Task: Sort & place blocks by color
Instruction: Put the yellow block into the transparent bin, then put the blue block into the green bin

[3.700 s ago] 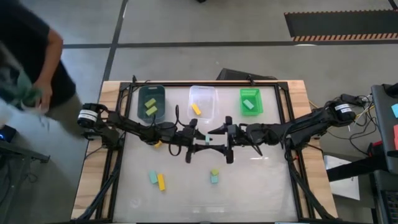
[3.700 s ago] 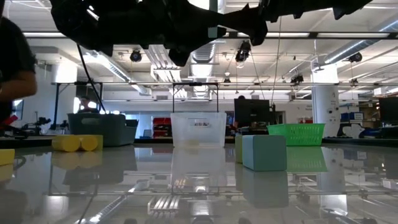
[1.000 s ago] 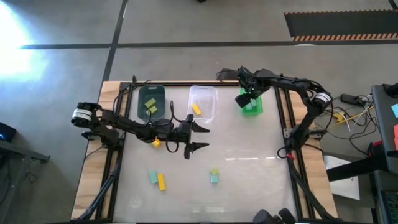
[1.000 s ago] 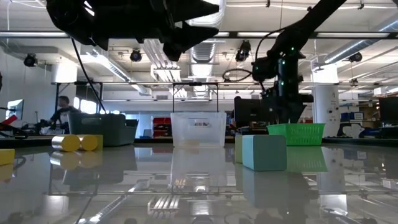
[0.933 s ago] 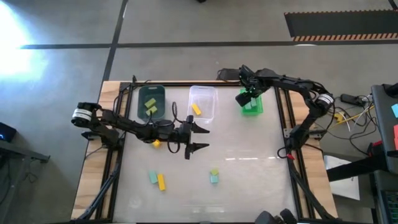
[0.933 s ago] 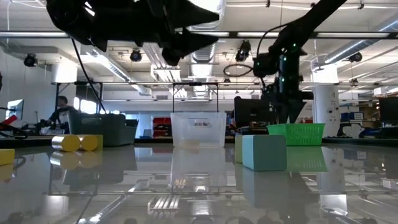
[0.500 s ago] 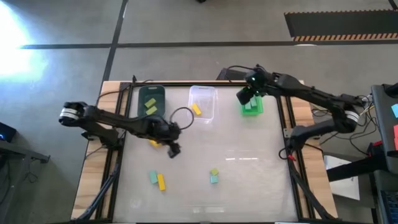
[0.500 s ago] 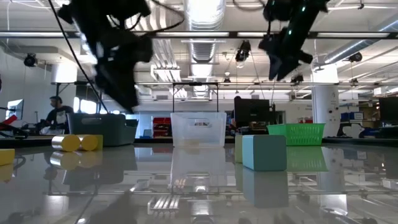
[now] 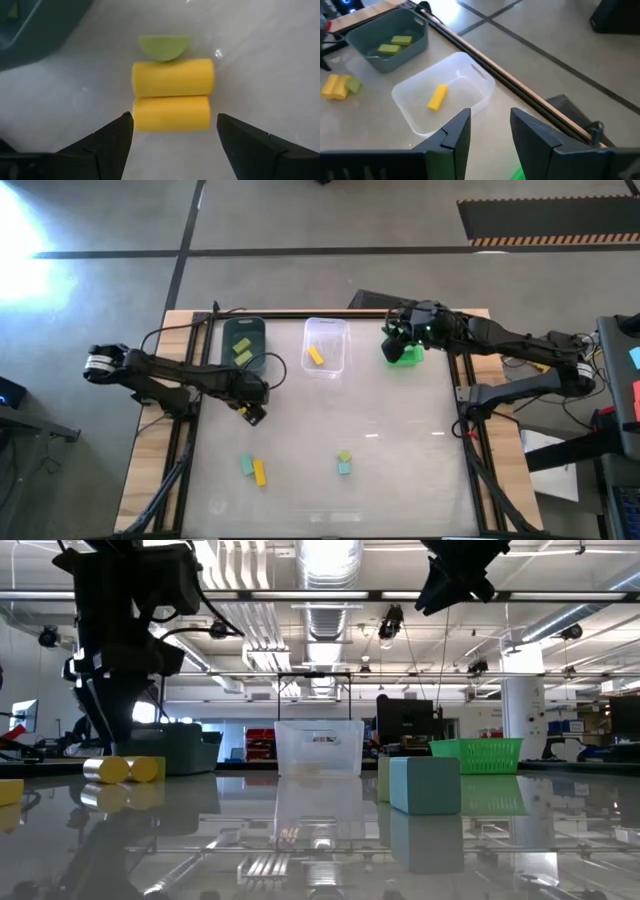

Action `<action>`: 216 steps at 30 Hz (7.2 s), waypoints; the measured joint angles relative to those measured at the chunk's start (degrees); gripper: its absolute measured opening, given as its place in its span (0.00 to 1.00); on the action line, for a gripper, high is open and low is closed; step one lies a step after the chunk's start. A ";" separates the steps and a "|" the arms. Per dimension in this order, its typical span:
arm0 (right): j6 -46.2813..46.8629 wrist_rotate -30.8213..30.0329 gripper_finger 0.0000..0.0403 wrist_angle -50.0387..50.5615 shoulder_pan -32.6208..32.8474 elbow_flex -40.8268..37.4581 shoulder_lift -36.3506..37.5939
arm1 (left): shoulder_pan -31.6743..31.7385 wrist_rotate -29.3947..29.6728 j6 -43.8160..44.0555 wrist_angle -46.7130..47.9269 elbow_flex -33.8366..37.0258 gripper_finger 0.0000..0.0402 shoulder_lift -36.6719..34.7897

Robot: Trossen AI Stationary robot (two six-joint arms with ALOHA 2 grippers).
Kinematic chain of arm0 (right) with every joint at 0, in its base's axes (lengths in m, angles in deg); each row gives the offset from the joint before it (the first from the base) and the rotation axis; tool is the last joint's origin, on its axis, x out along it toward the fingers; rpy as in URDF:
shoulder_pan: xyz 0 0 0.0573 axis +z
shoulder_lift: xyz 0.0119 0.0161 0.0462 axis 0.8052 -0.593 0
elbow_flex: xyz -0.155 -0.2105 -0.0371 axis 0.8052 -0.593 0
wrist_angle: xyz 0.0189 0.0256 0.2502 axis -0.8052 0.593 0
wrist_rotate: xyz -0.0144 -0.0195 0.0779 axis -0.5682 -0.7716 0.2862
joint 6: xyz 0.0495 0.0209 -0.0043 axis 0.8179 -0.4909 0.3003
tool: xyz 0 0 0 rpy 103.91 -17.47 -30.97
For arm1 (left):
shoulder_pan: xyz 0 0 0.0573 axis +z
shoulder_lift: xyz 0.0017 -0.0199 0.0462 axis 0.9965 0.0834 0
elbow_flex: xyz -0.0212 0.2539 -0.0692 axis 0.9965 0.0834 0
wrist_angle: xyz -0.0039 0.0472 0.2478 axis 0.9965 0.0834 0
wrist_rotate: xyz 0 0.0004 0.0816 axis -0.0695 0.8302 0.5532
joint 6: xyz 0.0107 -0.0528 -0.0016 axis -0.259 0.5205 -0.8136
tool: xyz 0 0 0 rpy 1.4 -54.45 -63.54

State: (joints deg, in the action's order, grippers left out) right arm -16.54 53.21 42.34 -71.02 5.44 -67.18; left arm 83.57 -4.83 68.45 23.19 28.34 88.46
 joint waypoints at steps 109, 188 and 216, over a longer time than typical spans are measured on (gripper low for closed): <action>-22.27 17.00 0.30 -100.85 21.50 -20.46 -35.44 | -7.69 8.21 -50.87 -69.49 -0.82 0.36 2.12; -22.23 6.97 0.33 -5.94 8.32 12.93 -27.48 | -7.69 21.35 -23.61 -44.29 8.46 0.66 -14.68; -16.12 6.91 0.21 -28.65 17.15 -12.52 -13.09 | -28.18 -20.66 -6.49 -5.03 -11.65 0.66 7.88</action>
State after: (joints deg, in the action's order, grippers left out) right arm -32.66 60.12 13.69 -53.86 -7.08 -80.26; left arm 55.39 -25.48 61.96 18.16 16.69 96.34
